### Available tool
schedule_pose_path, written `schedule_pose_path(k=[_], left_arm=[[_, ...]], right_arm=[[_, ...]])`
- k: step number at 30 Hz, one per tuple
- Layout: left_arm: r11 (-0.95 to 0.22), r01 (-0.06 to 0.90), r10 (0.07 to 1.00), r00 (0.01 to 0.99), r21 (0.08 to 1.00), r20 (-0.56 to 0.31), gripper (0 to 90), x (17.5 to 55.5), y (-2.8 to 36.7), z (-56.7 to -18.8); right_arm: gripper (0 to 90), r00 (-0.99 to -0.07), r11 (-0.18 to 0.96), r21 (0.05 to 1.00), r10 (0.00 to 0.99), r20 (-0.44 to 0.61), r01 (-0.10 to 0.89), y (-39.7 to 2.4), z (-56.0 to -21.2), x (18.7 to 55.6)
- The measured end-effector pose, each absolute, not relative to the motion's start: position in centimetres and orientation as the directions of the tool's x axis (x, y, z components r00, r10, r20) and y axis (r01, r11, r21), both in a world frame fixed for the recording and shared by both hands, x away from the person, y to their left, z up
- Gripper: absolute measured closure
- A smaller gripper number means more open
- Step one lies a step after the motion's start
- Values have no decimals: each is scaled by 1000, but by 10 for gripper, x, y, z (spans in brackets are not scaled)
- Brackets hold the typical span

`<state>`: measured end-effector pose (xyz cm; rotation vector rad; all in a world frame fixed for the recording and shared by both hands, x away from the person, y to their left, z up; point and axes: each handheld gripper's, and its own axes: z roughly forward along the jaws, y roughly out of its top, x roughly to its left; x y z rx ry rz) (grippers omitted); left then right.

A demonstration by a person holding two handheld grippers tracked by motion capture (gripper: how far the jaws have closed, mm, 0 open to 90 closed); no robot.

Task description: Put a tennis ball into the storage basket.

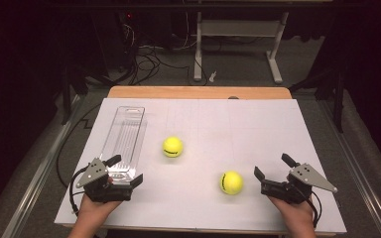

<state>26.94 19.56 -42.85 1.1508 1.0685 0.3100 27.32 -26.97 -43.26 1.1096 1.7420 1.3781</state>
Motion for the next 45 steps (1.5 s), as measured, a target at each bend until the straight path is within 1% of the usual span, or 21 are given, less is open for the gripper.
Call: schedule_pose_path(k=[14,24,30,40,45], left_arm=[[435,291,698,489,852,-524,3,272,206,-426],[423,267,731,464,866,-500,4,274,218,-425],[444,252,739,440,860,-510,5,276,231,-424],[501,239,734,392,832,-555,5,281,262,-422],[529,236,724,375,815,-579,5,283,270,-422]], right_arm=[[6,-438,109,971,899,-4,214,-268,-433,272],[5,-440,110,972,898,-7,210,-270,-433,272],[5,-436,98,972,900,5,213,-272,-434,272],[4,-436,98,972,900,6,215,-271,-435,272],[4,-434,93,972,901,10,216,-273,-435,272]])
